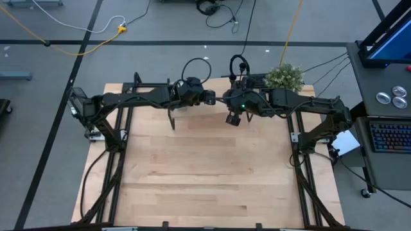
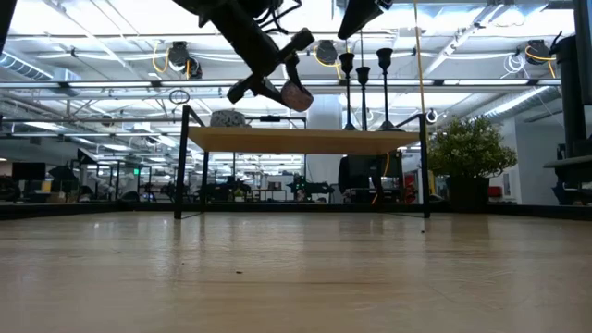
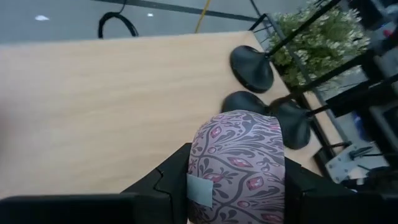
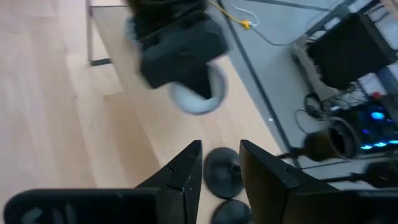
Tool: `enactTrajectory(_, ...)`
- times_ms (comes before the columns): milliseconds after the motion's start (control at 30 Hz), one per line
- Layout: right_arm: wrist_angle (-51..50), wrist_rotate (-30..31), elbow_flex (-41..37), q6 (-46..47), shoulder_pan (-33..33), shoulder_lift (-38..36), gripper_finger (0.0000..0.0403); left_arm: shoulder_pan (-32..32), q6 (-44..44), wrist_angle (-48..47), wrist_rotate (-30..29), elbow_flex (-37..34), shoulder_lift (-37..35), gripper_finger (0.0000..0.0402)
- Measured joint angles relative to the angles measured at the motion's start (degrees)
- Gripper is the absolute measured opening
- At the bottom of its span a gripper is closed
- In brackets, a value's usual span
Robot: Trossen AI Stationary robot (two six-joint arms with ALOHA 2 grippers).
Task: Pick & Place candle stick holders
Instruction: Put the pink and blue scented candle on the shelf
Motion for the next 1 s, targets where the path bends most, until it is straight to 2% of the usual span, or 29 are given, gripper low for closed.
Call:
enactTrajectory(200,0.1,-2.5,0.0,0.5,0.0,0.0,0.01,1.9,4.5,-8.1,0.1,4.9,0.3,0.0149)
enactTrajectory(467,0.2,-2.4,0.0,0.5,0.0,0.0,0.01,3.9,5.1,-15.6,5.3,5.2,0.3,0.0149)
enactTrajectory(900,0.9,-2.4,0.0,1.3,0.0,0.0,0.01,5.5,7.0,-19.2,5.7,5.2,0.3,0.0149)
enactTrajectory(1000,1.0,-2.4,0.0,1.3,0.0,0.0,0.01,6.5,7.2,-19.2,7.8,5.2,0.3,0.0149)
